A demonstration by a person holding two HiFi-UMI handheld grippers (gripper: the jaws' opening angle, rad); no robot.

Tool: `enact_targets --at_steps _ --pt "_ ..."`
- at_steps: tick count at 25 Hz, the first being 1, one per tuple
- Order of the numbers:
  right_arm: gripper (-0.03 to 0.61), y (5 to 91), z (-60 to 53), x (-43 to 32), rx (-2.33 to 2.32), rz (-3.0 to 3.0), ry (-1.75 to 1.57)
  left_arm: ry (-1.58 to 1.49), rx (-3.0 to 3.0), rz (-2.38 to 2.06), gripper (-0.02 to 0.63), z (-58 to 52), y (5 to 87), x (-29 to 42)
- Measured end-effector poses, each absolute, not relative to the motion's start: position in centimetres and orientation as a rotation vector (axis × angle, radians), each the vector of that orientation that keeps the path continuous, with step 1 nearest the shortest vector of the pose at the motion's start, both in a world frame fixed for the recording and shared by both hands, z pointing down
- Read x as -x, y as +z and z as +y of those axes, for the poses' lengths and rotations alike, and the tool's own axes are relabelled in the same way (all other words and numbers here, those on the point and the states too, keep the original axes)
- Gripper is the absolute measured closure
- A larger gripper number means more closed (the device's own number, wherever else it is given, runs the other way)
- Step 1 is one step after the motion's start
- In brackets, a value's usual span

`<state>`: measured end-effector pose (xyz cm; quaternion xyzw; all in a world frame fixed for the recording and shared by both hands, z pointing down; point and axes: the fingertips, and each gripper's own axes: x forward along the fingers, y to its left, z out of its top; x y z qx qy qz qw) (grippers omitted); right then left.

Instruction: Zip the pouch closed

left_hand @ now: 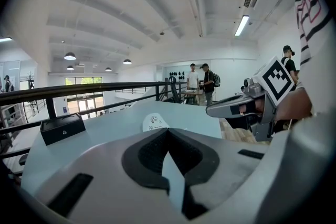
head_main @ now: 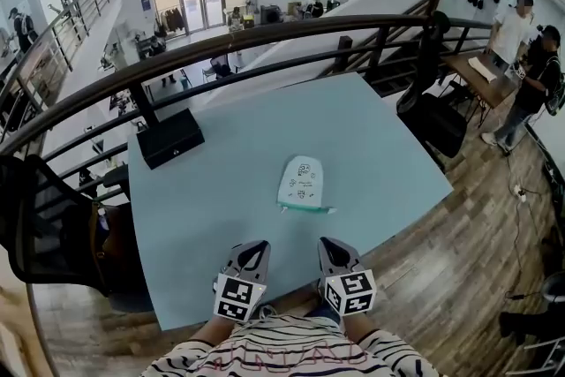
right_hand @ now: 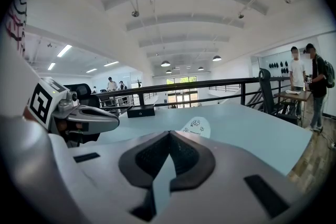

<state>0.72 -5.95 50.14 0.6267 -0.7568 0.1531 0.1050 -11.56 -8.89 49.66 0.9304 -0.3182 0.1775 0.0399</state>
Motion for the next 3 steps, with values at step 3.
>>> enact_targets --at_steps 3 --pt "0.551 50.58 -5.3 -0.8 -1.844 -2.226 0.456 0.54 -2.846 -0.974 0.589 -8.23 49.97 11.49"
